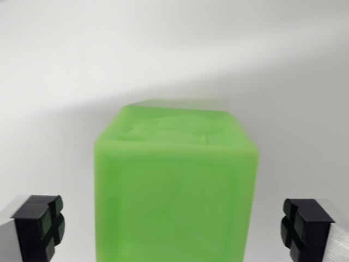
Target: Stack cube
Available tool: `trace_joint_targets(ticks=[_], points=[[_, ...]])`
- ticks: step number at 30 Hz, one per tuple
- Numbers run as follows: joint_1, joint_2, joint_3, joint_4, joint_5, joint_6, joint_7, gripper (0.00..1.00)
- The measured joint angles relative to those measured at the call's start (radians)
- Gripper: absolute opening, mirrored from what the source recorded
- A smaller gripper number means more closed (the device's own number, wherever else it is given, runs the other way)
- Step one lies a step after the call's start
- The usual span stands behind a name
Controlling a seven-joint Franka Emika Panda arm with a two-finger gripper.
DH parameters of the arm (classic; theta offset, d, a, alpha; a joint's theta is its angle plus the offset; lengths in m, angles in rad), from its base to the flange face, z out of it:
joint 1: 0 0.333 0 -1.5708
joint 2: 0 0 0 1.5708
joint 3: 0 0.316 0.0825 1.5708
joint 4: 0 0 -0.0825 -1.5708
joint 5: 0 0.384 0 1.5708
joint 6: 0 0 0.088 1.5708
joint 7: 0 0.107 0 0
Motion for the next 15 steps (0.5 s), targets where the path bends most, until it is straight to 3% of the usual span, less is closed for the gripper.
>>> trace_joint_targets(ticks=[7, 13, 14, 15], points=[[-0.025, 0.047, 0.028, 0.014, 0.016, 0.036, -0.014, 1.0], [-0.038, 0.07, 0.042, 0.021, 0.019, 0.052, -0.018, 1.0], [-0.039, 0.071, 0.043, 0.021, 0.019, 0.053, -0.018, 0.0], [-0.04, 0.071, 0.044, 0.022, 0.019, 0.053, -0.018, 0.0]])
